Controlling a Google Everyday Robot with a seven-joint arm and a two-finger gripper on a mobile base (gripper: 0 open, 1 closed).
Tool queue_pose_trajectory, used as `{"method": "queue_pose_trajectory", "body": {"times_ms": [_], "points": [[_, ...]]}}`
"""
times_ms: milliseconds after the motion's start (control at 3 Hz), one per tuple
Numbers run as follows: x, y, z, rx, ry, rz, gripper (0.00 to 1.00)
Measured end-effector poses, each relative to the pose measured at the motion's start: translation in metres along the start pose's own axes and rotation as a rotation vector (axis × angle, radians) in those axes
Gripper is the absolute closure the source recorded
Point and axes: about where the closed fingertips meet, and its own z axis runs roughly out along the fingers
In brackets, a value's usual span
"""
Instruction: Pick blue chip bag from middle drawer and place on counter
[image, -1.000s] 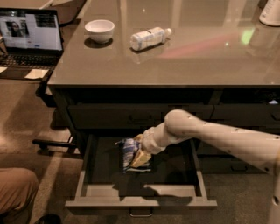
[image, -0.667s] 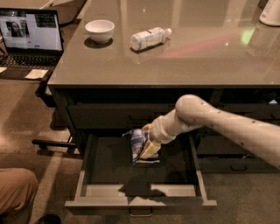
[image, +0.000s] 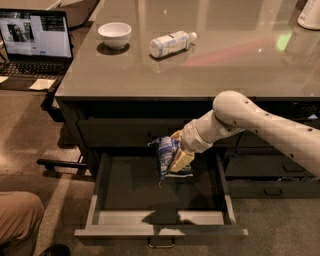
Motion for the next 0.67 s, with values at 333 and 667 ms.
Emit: {"method": "queue_pose_trajectory", "body": {"times_ms": [333,667], "points": [[-0.021,-0.003,-0.036,0.081,-0.005,-0.047,1.0],[-0.055,-0.003,-0.093,0.206,0.001,-0.103,1.0]]}}
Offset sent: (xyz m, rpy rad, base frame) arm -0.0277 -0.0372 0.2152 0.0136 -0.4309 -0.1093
